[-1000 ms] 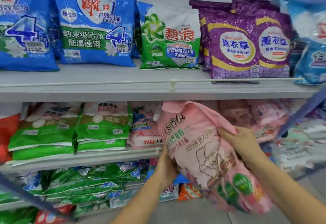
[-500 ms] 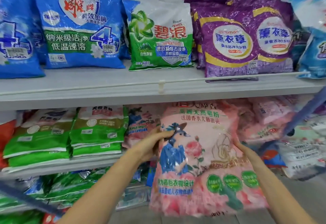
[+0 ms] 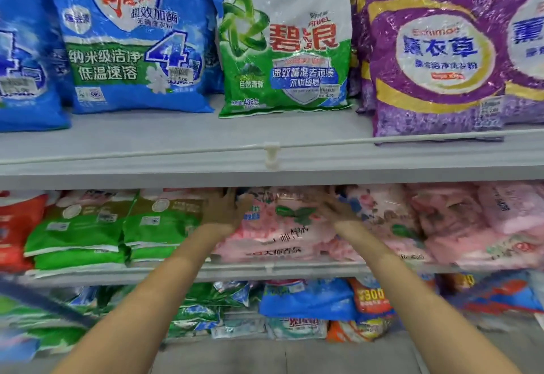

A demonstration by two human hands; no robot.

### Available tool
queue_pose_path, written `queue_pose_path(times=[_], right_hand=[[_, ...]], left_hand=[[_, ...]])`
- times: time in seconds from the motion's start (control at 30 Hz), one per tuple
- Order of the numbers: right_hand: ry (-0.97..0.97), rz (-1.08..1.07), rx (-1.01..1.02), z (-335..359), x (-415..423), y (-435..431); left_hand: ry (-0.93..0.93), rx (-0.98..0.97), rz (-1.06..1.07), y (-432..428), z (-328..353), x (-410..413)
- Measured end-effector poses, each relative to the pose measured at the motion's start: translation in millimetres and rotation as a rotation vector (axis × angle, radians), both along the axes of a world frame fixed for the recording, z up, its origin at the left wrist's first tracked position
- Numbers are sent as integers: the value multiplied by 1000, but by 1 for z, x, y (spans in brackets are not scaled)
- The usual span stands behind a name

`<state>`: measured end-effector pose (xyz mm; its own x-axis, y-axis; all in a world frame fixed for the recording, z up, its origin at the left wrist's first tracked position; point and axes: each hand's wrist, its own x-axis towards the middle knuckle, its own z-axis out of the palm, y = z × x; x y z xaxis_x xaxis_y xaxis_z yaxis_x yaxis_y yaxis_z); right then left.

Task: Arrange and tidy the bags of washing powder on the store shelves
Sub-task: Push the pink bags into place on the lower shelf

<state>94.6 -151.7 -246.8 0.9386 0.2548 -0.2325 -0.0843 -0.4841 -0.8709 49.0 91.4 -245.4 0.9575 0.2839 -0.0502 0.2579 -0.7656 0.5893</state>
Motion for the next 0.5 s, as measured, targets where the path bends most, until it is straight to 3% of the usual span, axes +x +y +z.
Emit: queue_pose_path(times=[0.17,0.23,0.33,0.5], right_hand=[[-400,70,-241,-33,-26,-9],[-396,99,-252,-35,-19,-3],[-358,87,-224,-42,-6,10],[-608,3,-419,-54,-17,5]], left_hand=[[33,64,-44,2,-17,-3],[73,78,-54,3,-16,7],[59,-73,-50,10,-18,18],[3,-195,-126,17,-15,18]])
